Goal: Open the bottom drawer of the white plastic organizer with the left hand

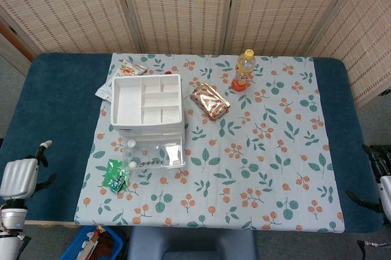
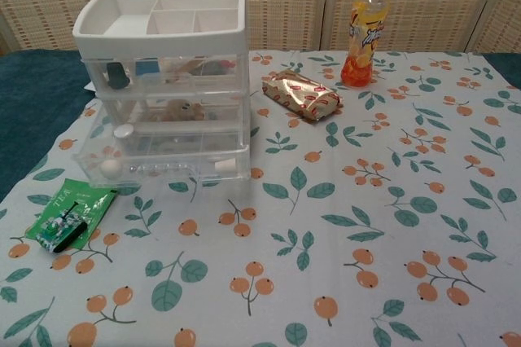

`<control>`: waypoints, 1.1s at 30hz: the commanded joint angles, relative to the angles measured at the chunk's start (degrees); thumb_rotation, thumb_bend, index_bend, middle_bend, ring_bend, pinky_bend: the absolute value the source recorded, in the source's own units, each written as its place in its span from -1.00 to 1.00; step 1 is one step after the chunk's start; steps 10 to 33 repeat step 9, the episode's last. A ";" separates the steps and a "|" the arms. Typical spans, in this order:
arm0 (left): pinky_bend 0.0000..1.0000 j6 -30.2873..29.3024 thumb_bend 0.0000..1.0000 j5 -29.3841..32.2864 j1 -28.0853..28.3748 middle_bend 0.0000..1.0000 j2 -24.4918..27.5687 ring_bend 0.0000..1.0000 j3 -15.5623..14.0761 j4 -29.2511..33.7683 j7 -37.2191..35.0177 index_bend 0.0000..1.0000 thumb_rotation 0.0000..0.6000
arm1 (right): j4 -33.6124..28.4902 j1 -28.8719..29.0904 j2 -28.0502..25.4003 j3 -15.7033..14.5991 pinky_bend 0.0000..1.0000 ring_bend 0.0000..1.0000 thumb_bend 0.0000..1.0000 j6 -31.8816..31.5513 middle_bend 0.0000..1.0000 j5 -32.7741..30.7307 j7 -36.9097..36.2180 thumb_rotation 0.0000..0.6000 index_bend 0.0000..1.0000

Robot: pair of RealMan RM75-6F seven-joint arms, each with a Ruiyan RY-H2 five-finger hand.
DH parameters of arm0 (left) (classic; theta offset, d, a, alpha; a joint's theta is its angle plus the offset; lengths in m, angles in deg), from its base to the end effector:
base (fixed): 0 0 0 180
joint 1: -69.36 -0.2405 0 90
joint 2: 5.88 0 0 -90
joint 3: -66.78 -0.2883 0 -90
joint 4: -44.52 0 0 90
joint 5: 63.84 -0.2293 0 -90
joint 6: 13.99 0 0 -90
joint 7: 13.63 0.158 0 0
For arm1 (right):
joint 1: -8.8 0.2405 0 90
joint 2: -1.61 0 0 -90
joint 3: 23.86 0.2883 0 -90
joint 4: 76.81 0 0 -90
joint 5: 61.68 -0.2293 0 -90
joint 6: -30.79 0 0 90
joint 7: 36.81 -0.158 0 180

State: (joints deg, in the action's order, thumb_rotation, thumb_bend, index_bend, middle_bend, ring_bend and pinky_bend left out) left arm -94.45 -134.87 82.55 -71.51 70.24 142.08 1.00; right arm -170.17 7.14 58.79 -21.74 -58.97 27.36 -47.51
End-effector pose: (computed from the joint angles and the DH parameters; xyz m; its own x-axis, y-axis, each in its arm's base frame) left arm -0.3339 0.2454 0.1381 0.4875 0.0652 0.8707 0.8665 0.0865 -0.4917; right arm -0.3591 -0.1560 0.2029 0.3221 0.0256 0.9464 -0.9464 0.0357 0.3211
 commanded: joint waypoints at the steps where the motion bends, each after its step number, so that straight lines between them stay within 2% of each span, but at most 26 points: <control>1: 0.28 -2.40 -0.55 -0.39 -2.04 0.01 0.43 -0.01 -0.59 1.70 0.11 -0.67 1.00 | 0.43 0.19 0.64 -0.59 -0.73 -0.83 -0.76 0.89 -0.77 0.17 -0.32 1.00 -1.00; 9: 0.21 -9.61 -0.56 -4.87 -6.29 -0.02 -2.73 -0.02 -1.77 1.81 0.17 -0.68 1.00 | 1.10 0.52 1.84 -1.41 -0.73 -0.83 -0.76 1.75 -0.77 1.10 -0.80 1.00 -1.00; 33: 0.21 -9.61 -0.56 -4.87 -6.29 -0.02 -2.73 -0.02 -1.77 1.81 0.17 -0.68 1.00 | 1.10 0.52 1.84 -1.41 -0.73 -0.83 -0.76 1.75 -0.77 1.10 -0.80 1.00 -1.00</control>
